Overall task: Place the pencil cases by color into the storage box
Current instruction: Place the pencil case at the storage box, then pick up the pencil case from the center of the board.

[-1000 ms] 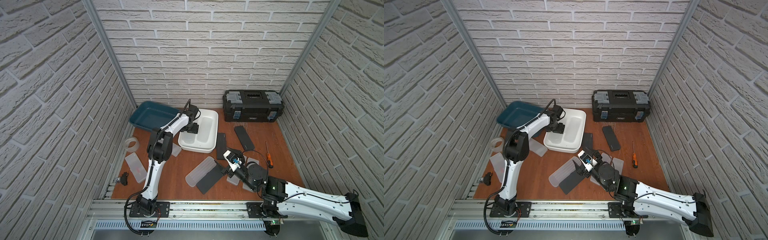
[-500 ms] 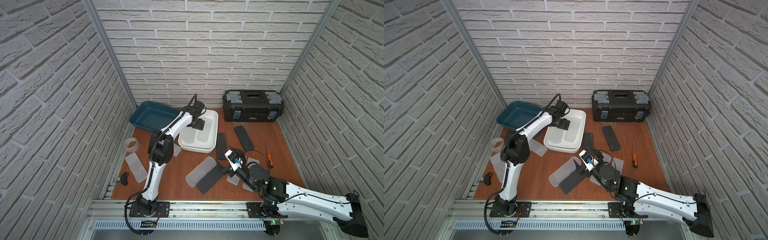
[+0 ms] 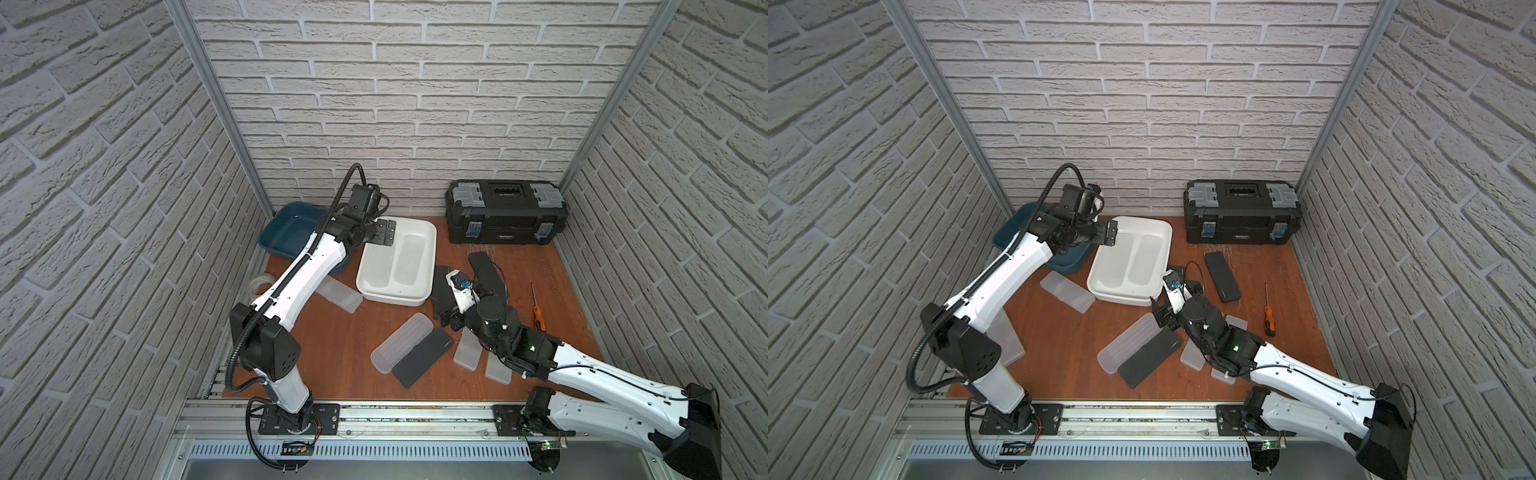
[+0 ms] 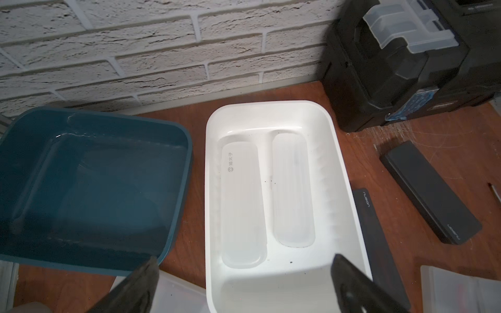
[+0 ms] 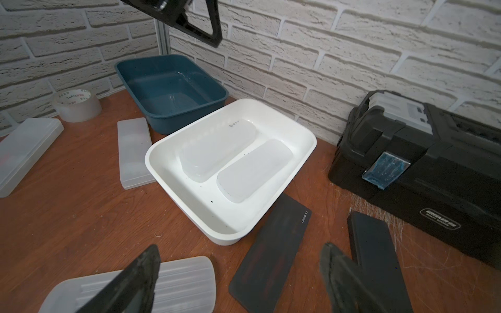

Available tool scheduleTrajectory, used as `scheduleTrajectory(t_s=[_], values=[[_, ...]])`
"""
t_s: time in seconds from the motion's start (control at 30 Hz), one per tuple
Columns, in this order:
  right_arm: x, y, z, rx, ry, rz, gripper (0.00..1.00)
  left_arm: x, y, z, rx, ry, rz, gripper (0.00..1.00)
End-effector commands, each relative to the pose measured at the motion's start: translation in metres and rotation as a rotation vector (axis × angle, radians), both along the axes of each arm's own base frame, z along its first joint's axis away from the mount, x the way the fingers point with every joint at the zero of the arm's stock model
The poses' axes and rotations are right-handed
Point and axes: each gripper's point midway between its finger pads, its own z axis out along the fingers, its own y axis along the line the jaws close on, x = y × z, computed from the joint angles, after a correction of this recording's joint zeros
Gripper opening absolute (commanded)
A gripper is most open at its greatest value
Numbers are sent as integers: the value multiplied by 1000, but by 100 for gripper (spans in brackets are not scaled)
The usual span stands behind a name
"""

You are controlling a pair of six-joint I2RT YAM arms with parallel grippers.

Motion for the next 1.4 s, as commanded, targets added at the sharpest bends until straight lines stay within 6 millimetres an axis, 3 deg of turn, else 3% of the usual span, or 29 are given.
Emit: scheduleTrajectory(t_s=[0.0, 0.27, 0.5, 0.6, 0.83, 1.07, 1.27, 1.37], values=[[9, 8, 6, 58, 99, -15, 92, -12, 8, 2, -42, 15, -16, 98], [39, 5, 1, 92, 322, -123, 92, -47, 15, -10, -128, 45, -27, 98], [46, -42, -15, 188, 500, -329, 91, -77, 25, -35, -155, 46, -25, 98], [41, -66, -31, 186, 590, -423, 90, -91, 19, -45, -148, 24, -53, 98], [24, -108, -70, 247, 746, -610, 89, -120, -20, -76, -11, -1, -197, 98], [6, -121, -95, 275, 853, -725, 88, -144, -61, -101, 4, -68, -425, 98], [-16, -128, -122, 298, 951, -786, 88, -183, -96, -110, -63, -126, -663, 98], [-25, -129, -132, 309, 980, -809, 88, -194, -105, -116, -93, -130, -720, 98]])
